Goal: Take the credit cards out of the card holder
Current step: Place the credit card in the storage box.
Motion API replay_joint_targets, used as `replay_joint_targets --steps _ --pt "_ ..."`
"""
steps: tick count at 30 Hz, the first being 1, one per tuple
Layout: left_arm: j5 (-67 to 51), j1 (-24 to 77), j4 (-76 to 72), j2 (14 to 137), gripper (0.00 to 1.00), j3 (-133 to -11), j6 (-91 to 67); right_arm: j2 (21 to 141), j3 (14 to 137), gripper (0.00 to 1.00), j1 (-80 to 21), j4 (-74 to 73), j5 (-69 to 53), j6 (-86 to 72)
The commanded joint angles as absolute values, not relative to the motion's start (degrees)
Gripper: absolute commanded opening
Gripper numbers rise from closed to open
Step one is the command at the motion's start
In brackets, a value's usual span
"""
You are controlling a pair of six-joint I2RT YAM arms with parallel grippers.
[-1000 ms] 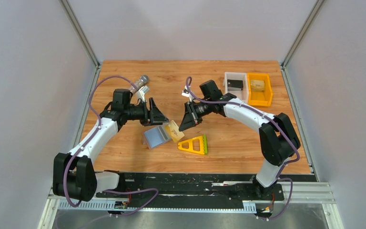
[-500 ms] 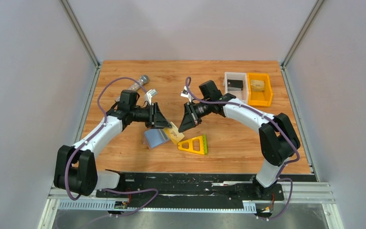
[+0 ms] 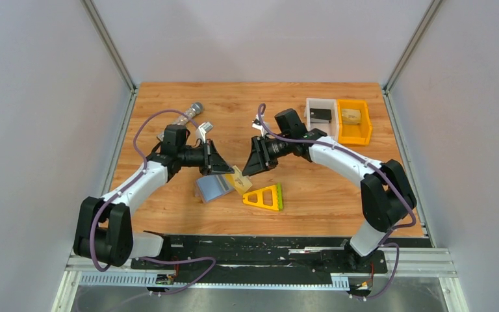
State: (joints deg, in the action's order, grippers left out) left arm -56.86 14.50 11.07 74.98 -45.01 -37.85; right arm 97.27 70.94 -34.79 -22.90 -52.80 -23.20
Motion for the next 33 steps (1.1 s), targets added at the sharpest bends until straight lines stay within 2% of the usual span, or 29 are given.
replay_joint_targets --steps 1,6,14,21,29,33 --pt "-53.4 14.6 1.8 73.0 0.00 -42.4 -46.2 92.4 68.1 0.45 -34.4 -17.5 -47.0 -30.4" --pt "-48.4 14.6 -8.6 70.8 0.00 -38.7 -54.5 87.5 62.0 0.53 -34.4 -9.0 -41.1 -40.7" --pt "-37.3 14.6 -17.9 64.5 0.00 -34.5 -65.2 78.3 48.4 0.52 -34.4 10.0 -31.1 -55.7" --pt "-32.2 14.6 -22.8 59.1 0.00 -31.2 -70.4 79.3 45.5 0.47 -34.4 22.2 -35.1 -61.5" --pt "-31.4 14.5 -25.3 57.5 0.00 -29.8 -72.2 83.9 46.8 0.41 -35.0 29.1 -38.4 -65.4" --pt "-31.5 14.6 -25.9 57.8 0.00 -29.5 -72.4 85.7 46.5 0.31 -35.1 31.5 -39.5 -66.4"
